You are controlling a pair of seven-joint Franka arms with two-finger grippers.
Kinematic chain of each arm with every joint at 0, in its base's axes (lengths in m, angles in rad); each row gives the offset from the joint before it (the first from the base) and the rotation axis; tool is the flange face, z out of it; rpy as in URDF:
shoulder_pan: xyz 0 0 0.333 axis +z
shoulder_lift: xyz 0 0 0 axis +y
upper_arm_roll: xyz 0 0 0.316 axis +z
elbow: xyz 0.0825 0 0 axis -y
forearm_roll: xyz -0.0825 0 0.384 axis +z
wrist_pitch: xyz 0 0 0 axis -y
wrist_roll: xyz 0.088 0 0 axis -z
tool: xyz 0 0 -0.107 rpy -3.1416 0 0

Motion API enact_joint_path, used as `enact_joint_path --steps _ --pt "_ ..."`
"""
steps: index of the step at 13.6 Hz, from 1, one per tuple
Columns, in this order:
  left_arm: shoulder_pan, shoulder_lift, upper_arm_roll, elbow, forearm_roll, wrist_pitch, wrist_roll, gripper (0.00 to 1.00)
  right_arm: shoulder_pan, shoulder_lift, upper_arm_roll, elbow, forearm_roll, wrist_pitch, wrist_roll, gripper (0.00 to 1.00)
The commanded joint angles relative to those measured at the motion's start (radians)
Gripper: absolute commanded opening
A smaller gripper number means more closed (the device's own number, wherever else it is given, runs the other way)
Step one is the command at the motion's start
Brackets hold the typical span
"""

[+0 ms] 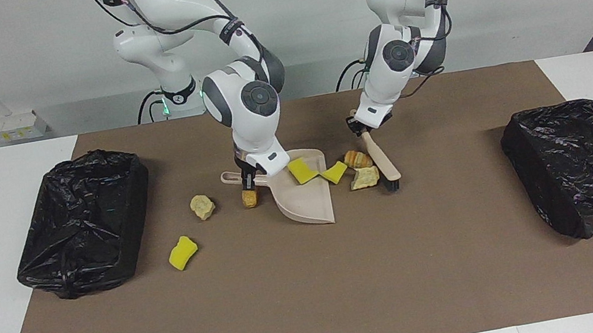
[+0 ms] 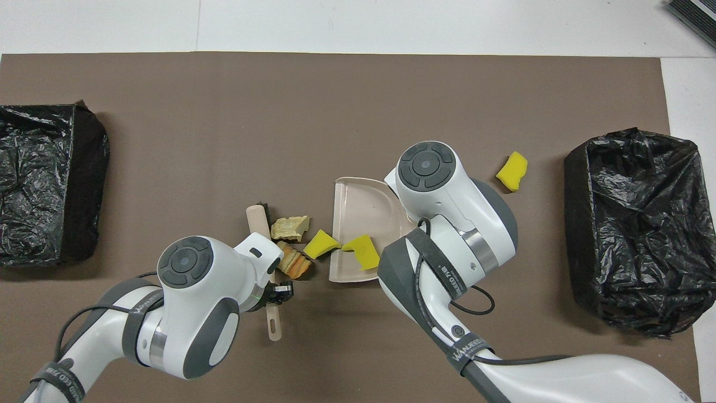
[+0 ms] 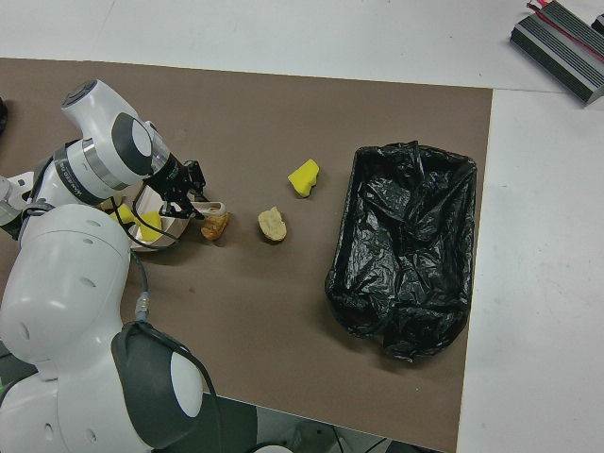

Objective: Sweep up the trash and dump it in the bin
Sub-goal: 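Sweep the bread crusts into the dustpan with the left gripper's brush, then carry the dustpan to the nearer bin and tip it with the right gripper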

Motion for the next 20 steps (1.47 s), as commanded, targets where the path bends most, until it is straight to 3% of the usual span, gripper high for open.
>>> enact_joint_path --steps 1,5,9,12,18,20 --pt "-0.082 0.112 0.011 0.095 -0.057 0.042 0.027 0.0 -0.015 -0.033 0.008 -0.043 -0.013 0.012 -0.043 0.0" --pt "-0.148 0.129 -0.04 0.143 -0.095 0.063 0.013 0.0 -0.02 -0.034 0.008 -0.043 -0.013 0.003 -0.045 0.0" --pt "-0.135 0.114 -0.091 0.211 -0.115 0.031 -0.001 0.0 -0.031 -0.04 0.008 -0.042 -0.013 -0.036 -0.046 0.0" --pt "-0.136 0.083 -0.091 0.223 -0.115 -0.029 -0.131 0.0 -0.045 -0.056 0.008 -0.042 -0.014 -0.056 -0.056 0.0" --pt "-0.058 -0.064 -0.071 0.226 -0.092 -0.335 -0.125 0.0 -0.118 -0.137 0.01 -0.027 -0.014 -0.028 -0.091 0.0" --pt "-0.032 -0.095 -0.072 0.214 -0.002 -0.435 -0.124 0.0 -0.153 -0.171 0.008 -0.021 -0.011 -0.026 -0.158 0.0"
